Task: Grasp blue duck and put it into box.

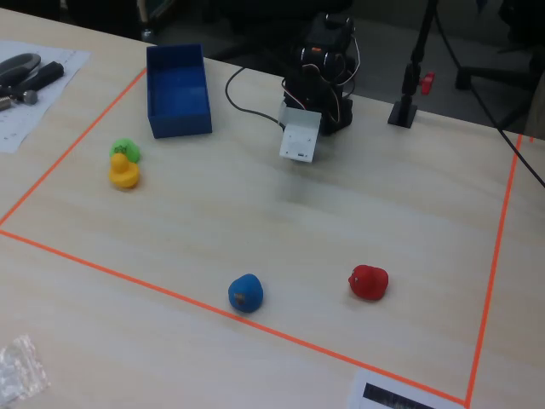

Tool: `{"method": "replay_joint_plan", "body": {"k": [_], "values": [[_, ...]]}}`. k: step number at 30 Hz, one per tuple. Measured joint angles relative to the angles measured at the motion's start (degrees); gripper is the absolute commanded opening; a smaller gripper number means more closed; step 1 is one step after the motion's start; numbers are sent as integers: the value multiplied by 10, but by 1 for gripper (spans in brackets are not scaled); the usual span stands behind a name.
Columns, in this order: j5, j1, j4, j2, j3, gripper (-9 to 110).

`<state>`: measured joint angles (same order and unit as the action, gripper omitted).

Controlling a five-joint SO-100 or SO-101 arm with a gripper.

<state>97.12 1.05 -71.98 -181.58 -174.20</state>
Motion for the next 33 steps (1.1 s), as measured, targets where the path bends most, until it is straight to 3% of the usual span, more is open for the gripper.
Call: {"method": "replay_joint_plan", "body": {"k": [5,8,11,17,21,27,33], "values": [[-125,-20,221,234,172,3],[-208,-20,420,396,265,6],[-226,-20,626,541,286,8],[-195,-16,951,777,323,34],[-131,-9,995,886,387,37],[-65,15,875,1013,496,41],[-33,16,865,1119,607,41]]}}
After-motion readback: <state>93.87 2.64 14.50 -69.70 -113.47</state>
